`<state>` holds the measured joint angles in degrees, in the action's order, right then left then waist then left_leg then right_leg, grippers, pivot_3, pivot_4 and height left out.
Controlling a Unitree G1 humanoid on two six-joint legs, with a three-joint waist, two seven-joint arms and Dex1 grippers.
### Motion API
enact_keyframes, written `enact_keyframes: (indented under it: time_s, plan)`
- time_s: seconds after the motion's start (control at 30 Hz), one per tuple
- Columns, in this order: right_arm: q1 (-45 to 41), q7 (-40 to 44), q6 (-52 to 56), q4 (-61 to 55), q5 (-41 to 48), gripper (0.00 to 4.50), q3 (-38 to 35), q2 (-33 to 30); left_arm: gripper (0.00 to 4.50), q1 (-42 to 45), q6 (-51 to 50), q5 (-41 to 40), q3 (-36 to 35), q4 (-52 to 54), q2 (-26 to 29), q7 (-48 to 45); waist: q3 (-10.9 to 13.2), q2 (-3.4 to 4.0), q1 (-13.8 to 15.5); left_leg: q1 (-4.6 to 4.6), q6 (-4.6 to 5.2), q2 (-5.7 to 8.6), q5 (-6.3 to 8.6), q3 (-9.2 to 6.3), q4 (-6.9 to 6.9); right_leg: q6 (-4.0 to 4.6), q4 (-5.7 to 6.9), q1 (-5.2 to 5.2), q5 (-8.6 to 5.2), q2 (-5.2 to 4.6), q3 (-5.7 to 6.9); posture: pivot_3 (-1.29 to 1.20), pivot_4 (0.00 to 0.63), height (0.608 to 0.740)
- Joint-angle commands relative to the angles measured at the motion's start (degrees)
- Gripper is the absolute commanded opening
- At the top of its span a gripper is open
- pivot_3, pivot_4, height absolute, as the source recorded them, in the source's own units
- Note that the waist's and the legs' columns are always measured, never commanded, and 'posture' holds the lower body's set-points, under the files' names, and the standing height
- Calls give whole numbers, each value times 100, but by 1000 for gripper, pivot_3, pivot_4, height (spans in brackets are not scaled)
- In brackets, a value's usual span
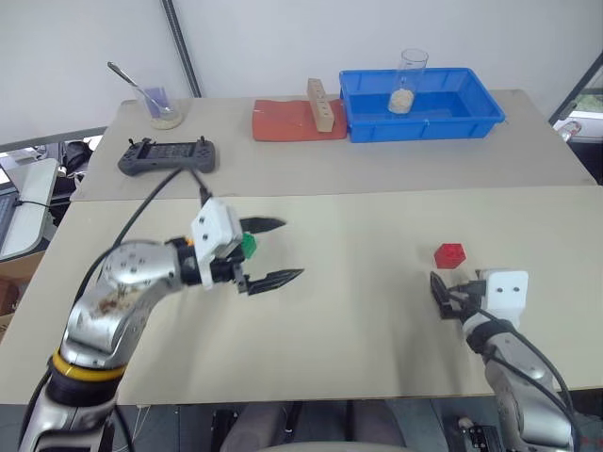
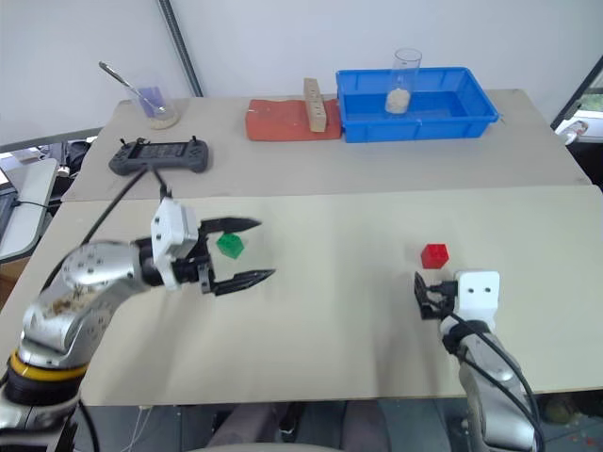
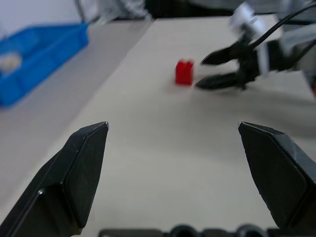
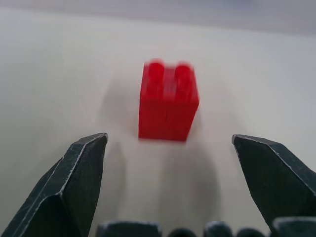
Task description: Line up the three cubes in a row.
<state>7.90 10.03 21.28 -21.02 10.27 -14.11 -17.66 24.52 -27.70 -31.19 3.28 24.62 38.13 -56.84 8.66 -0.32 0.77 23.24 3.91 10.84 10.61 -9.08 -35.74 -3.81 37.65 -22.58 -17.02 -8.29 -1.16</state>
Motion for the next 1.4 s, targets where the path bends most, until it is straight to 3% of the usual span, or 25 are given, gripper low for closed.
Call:
enact_keyframes:
  time_s: [0.03,0.33,0.43,0.63,0.77,0.9,1.07,1.23,1.4]
  plan:
    - [-246,21,-29,115,5,4500,-7,-23,4473,219,60,-42,194,-150,-17,-318,0,0,-35,1,2,1,-1,1,1,0,2,12,0,0,-3,0,150,740]
    - [-745,78,-211,665,17,4500,108,24,4473,354,174,28,266,-332,-45,-543,4,1,-17,1,9,-3,-8,1,0,2,5,8,1,6,-5,0,150,740]
    - [-786,140,-308,764,61,3710,92,22,4500,322,234,88,260,-338,-43,-524,4,1,-10,2,10,-3,-9,1,-1,2,6,8,1,6,-6,0,150,740]
    - [-813,223,-412,848,51,1590,63,-41,4500,245,211,69,215,-261,-22,-482,4,1,-12,1,9,-2,-9,1,-3,3,10,8,1,6,-7,0,150,740]
    - [-890,452,-357,902,161,1445,4,-198,4500,154,196,48,185,-222,-18,-437,4,1,-13,1,9,-2,-10,1,-3,3,14,9,2,6,-9,0,150,740]
    - [-1043,1700,-202,828,576,1445,251,-912,4500,-112,427,140,183,-305,45,-566,5,2,-31,1,12,-2,-11,2,-4,3,16,9,2,6,-12,0,150,740]
    - [-1823,4430,-436,1156,1127,1445,1205,-2015,4500,-470,973,323,122,-628,176,-899,8,-1,-88,0,16,-17,-11,9,-10,3,5,21,2,14,-5,0,150,740]
    - [-2795,6282,-1046,2199,1128,1445,2034,-2080,4500,-963,1246,354,24,-427,360,-1044,12,-7,-133,3,40,-55,-16,9,-13,27,-25,30,15,47,4,0,150,740]
    - [-3581,7616,-2530,3980,658,1445,2409,-2157,4500,-1464,1336,373,-123,-53,462,-961,14,-9,-109,5,40,-65,-13,6,-16,34,-52,30,32,62,6,0,150,740]
